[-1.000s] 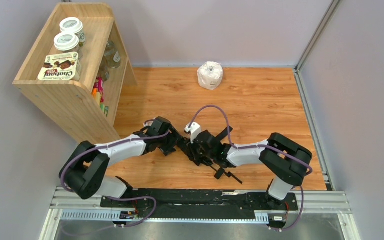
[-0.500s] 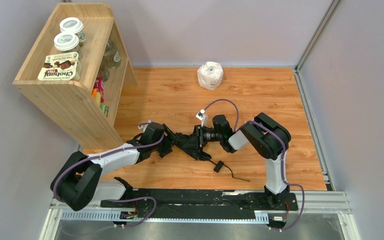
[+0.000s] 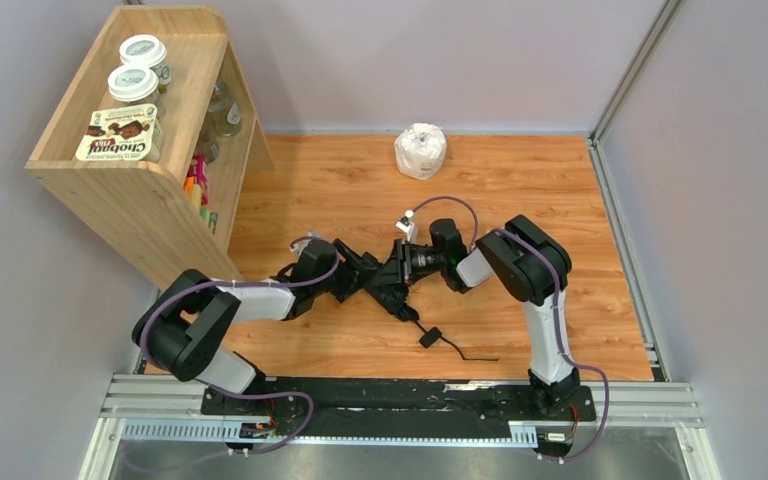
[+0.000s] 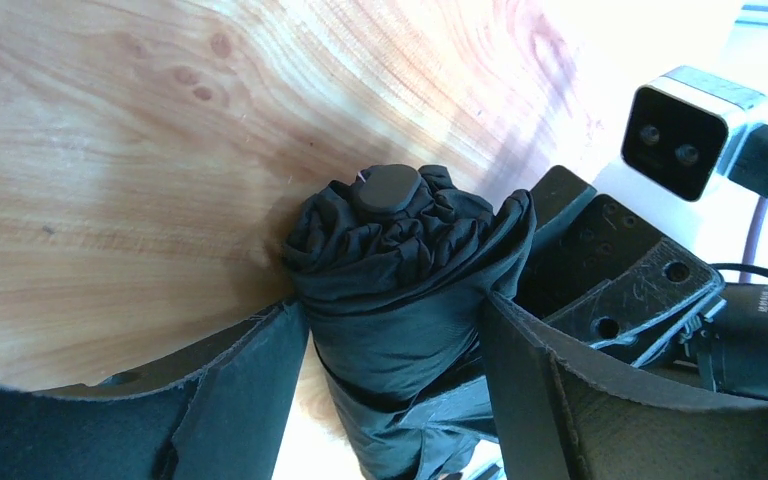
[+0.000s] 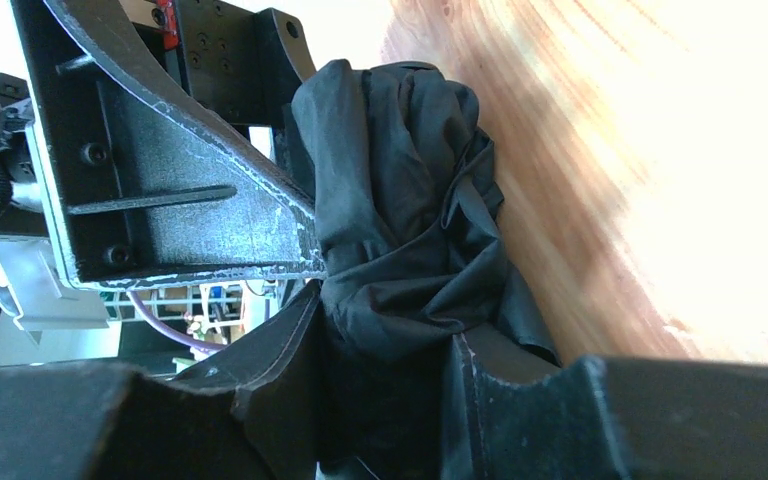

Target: Put away the umbrella

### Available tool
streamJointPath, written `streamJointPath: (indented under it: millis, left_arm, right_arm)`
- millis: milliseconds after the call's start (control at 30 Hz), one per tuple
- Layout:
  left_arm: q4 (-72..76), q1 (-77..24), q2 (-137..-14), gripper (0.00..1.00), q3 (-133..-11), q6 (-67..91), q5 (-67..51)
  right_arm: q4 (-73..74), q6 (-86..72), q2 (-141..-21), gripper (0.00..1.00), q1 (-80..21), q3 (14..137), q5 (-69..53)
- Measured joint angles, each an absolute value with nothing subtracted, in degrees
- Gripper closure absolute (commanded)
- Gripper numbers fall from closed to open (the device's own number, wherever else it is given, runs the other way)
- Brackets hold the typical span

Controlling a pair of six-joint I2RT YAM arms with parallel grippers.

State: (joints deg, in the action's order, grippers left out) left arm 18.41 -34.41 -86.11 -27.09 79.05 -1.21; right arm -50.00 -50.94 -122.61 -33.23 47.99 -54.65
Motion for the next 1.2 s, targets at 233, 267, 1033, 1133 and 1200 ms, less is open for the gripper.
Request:
streamJointPath:
  millis: [233, 267, 1033, 1133, 1200]
  left_arm:
    - [31.4, -34.44, -92.53, 0.76, -25.82, 80.86, -1.1]
    - [32.64, -34.44, -93.14, 0.78, -25.8, 81.03, -0.91]
    - [37.91, -36.49, -98.41, 0.85, -28.16, 83.64, -0.6]
    - [36.67, -36.75, -98.06, 0.85, -28.58, 83.37, -0.32]
    - [36.36, -36.93, -97.97, 0.85, -28.69, 83.37, -0.01]
  right_arm:
    - [-41.21, -48.64, -122.74, 0.73, -31.83, 52.31, -56.29]
    - [-37.58, -46.81, -122.04, 0.61, -31.75, 53.36, -55.99]
    - [30.33, -12.58, -100.71, 0.04, -45.19, 70.3, -8.4]
    - [30.89, -12.86, -101.08, 0.07, -48.9, 71.85, -0.3]
    - [30.74, -13.47, -101.97, 0.12, -51.44, 72.84, 3.9]
